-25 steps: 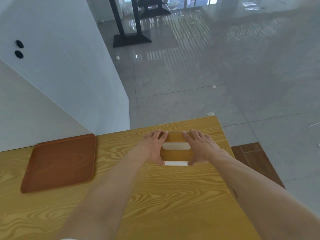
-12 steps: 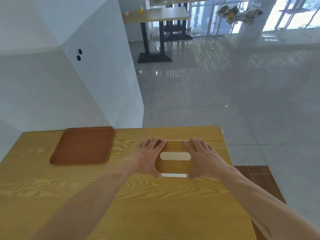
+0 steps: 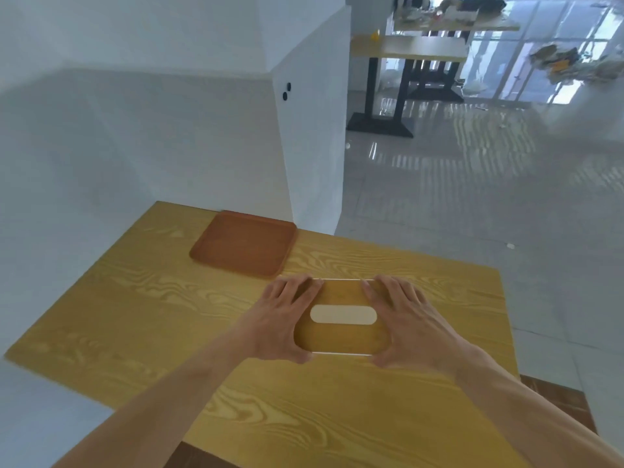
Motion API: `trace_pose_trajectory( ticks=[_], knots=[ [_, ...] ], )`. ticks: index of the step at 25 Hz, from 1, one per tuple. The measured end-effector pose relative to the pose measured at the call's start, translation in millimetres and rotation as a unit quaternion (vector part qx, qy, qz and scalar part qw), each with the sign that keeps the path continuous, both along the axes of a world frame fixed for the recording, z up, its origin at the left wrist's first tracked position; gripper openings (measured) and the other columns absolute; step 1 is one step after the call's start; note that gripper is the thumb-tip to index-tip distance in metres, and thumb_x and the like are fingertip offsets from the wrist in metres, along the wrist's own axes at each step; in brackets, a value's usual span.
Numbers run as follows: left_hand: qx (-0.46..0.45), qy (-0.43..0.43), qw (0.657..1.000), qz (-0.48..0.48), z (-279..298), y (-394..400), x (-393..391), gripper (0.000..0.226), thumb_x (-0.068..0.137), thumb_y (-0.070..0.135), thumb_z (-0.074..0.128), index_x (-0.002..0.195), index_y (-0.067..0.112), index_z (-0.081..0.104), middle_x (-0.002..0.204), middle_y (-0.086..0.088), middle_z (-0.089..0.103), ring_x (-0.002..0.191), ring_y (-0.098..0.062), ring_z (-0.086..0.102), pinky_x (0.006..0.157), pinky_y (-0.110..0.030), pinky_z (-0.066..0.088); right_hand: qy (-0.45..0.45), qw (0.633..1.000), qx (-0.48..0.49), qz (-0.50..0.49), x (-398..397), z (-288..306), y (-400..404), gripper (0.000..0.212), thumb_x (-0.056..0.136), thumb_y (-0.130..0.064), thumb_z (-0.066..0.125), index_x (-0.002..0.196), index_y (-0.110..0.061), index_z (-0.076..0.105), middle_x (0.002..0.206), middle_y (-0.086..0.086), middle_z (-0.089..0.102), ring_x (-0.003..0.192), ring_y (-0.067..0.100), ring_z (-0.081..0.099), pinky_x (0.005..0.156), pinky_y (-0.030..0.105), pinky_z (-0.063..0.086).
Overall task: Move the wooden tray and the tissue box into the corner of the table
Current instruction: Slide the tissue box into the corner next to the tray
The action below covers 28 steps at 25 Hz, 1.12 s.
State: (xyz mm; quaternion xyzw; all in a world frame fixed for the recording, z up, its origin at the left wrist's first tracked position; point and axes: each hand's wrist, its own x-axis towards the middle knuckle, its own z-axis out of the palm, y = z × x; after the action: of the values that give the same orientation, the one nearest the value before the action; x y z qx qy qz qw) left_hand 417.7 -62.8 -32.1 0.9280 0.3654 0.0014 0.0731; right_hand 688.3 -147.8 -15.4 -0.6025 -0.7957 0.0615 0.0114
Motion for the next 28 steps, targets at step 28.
trace_pose_trajectory(
  ticks=[28],
  knots=[
    [0.017,0.006,0.941,0.337,-15.2,-129.8,-453.8,0.118,0.063,0.081,0.057,0.153,0.03,0.001,0.157,0.001,0.009,0.143,-0.023,0.01,0.118,-0.044,0.001,0.009,0.947,-0.001,0.32,-463.9,-16.3,65.1,0.118,0.057,-0.077,0.059,0.153,-0.024,0.017,0.154,0.007,0.021,0.14,0.027,0.019,0.117,0.043,0.022]
  ],
)
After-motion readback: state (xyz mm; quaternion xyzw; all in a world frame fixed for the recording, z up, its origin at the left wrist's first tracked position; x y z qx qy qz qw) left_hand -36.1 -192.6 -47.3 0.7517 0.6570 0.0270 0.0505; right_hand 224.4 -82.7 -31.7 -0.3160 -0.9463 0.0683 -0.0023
